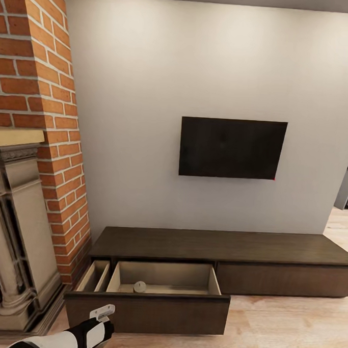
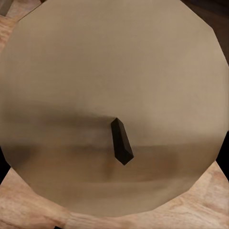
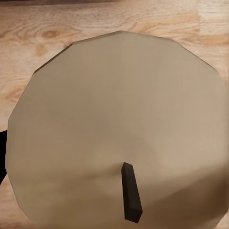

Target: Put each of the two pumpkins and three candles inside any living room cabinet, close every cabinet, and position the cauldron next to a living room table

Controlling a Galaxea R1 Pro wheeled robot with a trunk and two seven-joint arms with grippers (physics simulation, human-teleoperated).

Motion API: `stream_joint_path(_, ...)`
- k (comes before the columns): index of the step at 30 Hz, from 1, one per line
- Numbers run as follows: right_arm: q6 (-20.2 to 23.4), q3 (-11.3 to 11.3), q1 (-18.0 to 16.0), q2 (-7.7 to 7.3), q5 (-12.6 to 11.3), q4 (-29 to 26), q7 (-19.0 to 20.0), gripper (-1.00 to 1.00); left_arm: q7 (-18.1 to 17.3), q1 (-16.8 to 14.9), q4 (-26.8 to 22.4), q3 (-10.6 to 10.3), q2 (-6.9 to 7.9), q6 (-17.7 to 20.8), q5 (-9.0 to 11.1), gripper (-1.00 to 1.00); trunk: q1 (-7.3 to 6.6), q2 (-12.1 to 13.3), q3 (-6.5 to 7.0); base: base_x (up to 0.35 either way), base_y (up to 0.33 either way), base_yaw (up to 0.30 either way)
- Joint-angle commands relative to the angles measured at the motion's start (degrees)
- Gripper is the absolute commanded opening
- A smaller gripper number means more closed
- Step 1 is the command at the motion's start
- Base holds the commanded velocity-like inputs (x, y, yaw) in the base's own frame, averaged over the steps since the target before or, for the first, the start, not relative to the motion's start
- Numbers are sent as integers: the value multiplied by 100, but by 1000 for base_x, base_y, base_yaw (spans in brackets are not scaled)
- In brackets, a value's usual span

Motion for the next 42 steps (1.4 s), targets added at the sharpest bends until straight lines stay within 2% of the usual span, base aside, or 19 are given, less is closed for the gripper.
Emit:
stream_joint_path(1,36,49,-1,-2,-52,-15,-23,-100,9,-7,7,-50,-3,17,31,-100,0,-4,-7,0,0,-5)
stream_joint_path(9,38,49,0,-2,-52,-15,-23,-100,9,-6,7,-50,-3,15,31,-100,0,-4,1,0,0,-154)
stream_joint_path(20,38,49,-1,-2,-68,-24,8,-100,9,-8,-2,-50,2,-257,39,-100,0,-4,2,0,0,-10)
stream_joint_path(25,43,44,-1,-9,-70,-64,9,-100,44,-6,-42,-52,12,-251,44,-100,0,-4,2,0,0,0)
stream_joint_path(32,65,30,-8,-36,-63,-219,-15,-100,26,-13,-377,-66,5,-122,22,-100,0,-4,2,0,0,0)
stream_joint_path(37,301,22,-9,-40,-54,-991,-41,-100,49,-14,-1231,-68,9,965,1,-100,0,-4,2,0,0,0)
stream_joint_path(39,688,17,-9,-41,-53,-1291,-46,-100,62,-14,-1673,-68,11,1477,-4,-100,0,-4,2,0,0,0)
stream_joint_path(40,811,17,-9,-40,-53,-1370,-46,-100,72,-14,-1768,-68,10,1588,-4,-100,0,-4,2,0,0,0)
stream_joint_path(42,1424,11,-18,-41,-57,-1789,-48,-100,167,-20,-2069,-68,-8,2090,-4,-100,0,-4,2,0,0,0)
